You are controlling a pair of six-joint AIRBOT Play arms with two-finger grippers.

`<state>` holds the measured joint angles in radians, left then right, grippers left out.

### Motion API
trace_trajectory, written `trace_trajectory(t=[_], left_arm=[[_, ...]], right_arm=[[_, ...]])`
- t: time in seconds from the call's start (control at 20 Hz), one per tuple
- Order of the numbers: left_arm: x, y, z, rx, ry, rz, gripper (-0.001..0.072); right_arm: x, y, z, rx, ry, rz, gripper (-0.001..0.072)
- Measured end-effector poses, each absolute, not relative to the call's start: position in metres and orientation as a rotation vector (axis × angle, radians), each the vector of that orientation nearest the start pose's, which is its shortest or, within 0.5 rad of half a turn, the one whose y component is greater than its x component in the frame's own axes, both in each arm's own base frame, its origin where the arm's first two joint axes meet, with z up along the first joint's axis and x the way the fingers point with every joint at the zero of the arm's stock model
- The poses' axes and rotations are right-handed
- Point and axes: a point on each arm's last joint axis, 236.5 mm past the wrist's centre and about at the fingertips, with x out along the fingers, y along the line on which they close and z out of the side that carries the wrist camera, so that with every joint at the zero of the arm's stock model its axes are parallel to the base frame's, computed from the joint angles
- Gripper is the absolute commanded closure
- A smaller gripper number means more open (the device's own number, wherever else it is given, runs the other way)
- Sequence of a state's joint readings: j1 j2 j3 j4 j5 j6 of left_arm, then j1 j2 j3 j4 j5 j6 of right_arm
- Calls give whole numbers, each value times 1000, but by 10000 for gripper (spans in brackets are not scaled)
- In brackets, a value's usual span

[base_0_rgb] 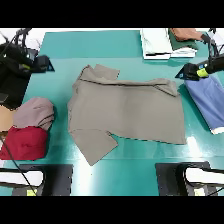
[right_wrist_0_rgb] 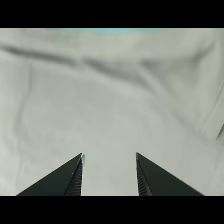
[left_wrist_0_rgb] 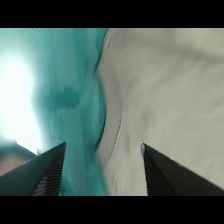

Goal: Fold the shirts.

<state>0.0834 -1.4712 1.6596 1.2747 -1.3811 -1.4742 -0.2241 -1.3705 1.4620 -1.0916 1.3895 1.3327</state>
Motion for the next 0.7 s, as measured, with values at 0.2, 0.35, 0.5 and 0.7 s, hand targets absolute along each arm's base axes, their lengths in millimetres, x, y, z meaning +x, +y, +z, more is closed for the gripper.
trace_trajectory(t=[0.2, 0.35, 0.5, 0.7], left_arm=[[370, -38, 49, -249, 1295, -199, 143], [307, -47, 0, -305, 1404, -194, 143], [266, -59, -37, -370, 1475, -197, 144], [246, -77, -62, -430, 1484, -224, 145]], right_arm=[[371, 30, 90, 304, 1183, 307, 334], [353, 37, 91, 310, 1151, 304, 334], [342, 44, 94, 324, 1117, 311, 335], [337, 47, 97, 332, 1095, 314, 334]])
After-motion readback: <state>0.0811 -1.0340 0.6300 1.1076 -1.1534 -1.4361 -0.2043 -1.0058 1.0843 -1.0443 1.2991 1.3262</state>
